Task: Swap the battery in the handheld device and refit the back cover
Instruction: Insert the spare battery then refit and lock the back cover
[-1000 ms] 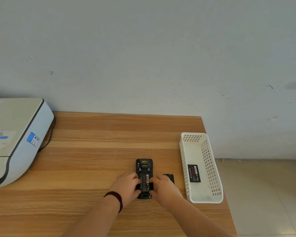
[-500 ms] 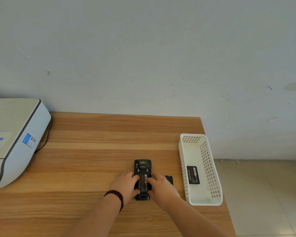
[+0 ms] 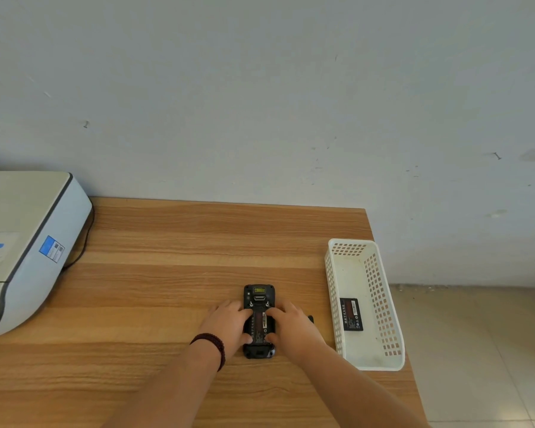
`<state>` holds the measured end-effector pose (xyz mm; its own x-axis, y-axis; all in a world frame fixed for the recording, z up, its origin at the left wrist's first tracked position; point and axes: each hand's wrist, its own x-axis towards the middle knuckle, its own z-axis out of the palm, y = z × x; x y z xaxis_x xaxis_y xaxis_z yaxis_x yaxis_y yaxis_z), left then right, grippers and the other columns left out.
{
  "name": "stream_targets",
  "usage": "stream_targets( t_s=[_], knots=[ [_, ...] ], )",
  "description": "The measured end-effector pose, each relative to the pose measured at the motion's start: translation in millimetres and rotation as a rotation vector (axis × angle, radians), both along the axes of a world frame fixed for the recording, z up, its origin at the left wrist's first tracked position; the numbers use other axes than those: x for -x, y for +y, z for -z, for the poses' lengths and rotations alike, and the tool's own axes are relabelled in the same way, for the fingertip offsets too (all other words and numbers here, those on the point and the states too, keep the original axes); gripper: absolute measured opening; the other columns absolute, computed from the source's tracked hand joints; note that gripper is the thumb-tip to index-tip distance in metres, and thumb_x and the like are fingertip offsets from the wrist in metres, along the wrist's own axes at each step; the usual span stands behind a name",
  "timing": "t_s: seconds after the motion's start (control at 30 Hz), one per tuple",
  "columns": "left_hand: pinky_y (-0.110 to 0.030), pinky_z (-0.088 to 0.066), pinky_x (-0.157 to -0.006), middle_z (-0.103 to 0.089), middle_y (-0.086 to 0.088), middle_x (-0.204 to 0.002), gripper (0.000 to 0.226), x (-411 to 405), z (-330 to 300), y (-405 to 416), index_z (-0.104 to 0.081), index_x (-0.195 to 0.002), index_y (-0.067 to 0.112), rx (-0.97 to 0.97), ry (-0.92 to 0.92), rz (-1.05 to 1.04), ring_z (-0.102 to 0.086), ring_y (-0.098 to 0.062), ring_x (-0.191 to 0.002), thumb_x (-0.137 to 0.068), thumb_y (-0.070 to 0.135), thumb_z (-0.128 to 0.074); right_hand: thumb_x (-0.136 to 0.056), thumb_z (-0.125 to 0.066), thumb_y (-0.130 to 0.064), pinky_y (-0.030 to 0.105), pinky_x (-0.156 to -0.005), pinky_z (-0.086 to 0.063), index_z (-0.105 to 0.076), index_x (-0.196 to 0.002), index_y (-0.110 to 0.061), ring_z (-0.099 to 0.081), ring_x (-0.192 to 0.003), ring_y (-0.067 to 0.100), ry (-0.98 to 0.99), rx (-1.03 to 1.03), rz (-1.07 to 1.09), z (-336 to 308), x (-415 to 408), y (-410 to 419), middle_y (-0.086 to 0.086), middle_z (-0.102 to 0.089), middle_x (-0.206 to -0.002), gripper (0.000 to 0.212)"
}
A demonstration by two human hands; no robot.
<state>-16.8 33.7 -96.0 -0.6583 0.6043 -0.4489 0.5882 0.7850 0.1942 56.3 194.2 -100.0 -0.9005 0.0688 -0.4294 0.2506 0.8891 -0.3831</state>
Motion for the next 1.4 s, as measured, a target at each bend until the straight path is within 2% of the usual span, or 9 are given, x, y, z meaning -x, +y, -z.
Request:
stream_targets(
  t_s=[0.3,0.5,0.67,0.73,0.83,0.97,1.13,1.27,1.4],
  knots=[
    [-0.043,-0.03,-0.105,-0.05,-0.004,-0.13,0.047,0.9,0.0,6.0,-0.049,-0.131,0.021,0.098,0.056,0.076,-0.038,-0.023,-0.125,-0.088,0.038,-0.058,-0.094,-0.056,-0.037,0.04,-0.101,-0.04,-0.044,-0.138,-0.029,-0.039,-0.127,0.023,-0.032,-0.118,-0.071,-0.9,0.2,-1.0,0.001,-0.042,-0.137,0.047],
    [-0.043,-0.032,-0.104,-0.053,0.0,-0.126,0.048,4.3,-2.5,0.8,-0.049,-0.128,0.025,0.069,0.083,0.114,-0.041,-0.021,-0.123,-0.086,0.047,-0.057,-0.091,-0.059,-0.037,0.042,-0.105,-0.037,-0.042,-0.137,-0.029,-0.04,-0.127,0.024,-0.017,-0.123,-0.075,-2.8,-0.7,-1.5,0.0,-0.044,-0.138,0.049],
    [-0.043,-0.032,-0.103,-0.052,-0.001,-0.128,0.044,1.4,-5.2,4.2,-0.051,-0.127,0.024,0.084,0.085,0.102,-0.04,-0.021,-0.123,-0.087,0.043,-0.057,-0.093,-0.056,-0.038,0.044,-0.11,-0.032,-0.04,-0.139,-0.03,-0.039,-0.131,0.025,-0.058,-0.143,-0.09,-4.9,-0.1,-0.6,0.001,-0.044,-0.141,0.049],
    [-0.043,-0.031,-0.103,-0.051,0.0,-0.129,0.045,1.5,-6.8,3.7,-0.05,-0.128,0.025,0.085,0.076,0.091,-0.04,-0.021,-0.124,-0.087,0.043,-0.057,-0.094,-0.055,-0.037,0.041,-0.11,-0.034,-0.042,-0.139,-0.029,-0.04,-0.13,0.022,-0.041,-0.078,-0.028,-8.5,-0.1,2.4,-0.001,-0.045,-0.142,0.047],
    [-0.043,-0.031,-0.106,-0.048,0.0,-0.135,0.05,1.1,-7.0,0.7,-0.044,-0.135,0.025,0.055,0.047,0.058,-0.038,-0.021,-0.127,-0.09,0.044,-0.054,-0.097,-0.053,-0.03,0.034,-0.108,-0.038,-0.044,-0.14,-0.026,-0.039,-0.133,0.018,0.01,0.002,0.244,-15.4,0.2,16.6,-0.003,-0.042,-0.145,0.044],
    [-0.041,-0.033,-0.106,-0.046,0.001,-0.138,0.054,-5.9,-8.8,-3.1,-0.037,-0.139,0.027,-0.003,0.014,-0.006,-0.039,-0.022,-0.128,-0.091,0.048,-0.05,-0.091,-0.064,-0.03,0.04,-0.1,-0.048,-0.041,-0.142,-0.023,-0.039,-0.131,0.025,-0.137,-0.061,0.389,-19.1,-3.9,28.9,0.003,-0.036,-0.145,0.056],
    [-0.04,-0.034,-0.105,-0.046,0.002,-0.136,0.052,-15.7,-11.9,-8.5,-0.038,-0.138,0.027,-0.03,-0.036,-0.028,-0.04,-0.021,-0.125,-0.092,0.049,-0.046,-0.074,-0.081,-0.032,0.048,-0.1,-0.047,-0.033,-0.144,-0.023,-0.031,-0.134,0.029,-0.373,-0.177,0.242,-19.4,-2.1,22.2,0.008,-0.022,-0.147,0.085],
    [-0.042,-0.033,-0.107,-0.044,0.003,-0.139,0.051,-19.2,-11.8,-14.4,-0.038,-0.139,0.027,-0.04,-0.059,-0.053,-0.038,-0.02,-0.127,-0.093,0.047,-0.047,-0.068,-0.086,-0.031,0.048,-0.104,-0.044,-0.021,-0.148,-0.021,-0.026,-0.136,0.031,-0.389,-0.258,0.134,-13.0,-5.4,21.1,0.01,-0.018,-0.149,0.103],
    [-0.043,-0.032,-0.109,-0.042,0.003,-0.141,0.051,-20.6,-11.1,-17.7,-0.038,-0.14,0.027,-0.039,-0.072,-0.071,-0.036,-0.02,-0.13,-0.093,0.045,-0.046,-0.067,-0.087,-0.03,0.048,-0.104,-0.044,-0.025,-0.144,-0.018,-0.032,-0.133,0.031,-0.368,-0.246,0.084,-11.8,-3.6,25.0,0.01,-0.026,-0.146,0.1]
  ],
)
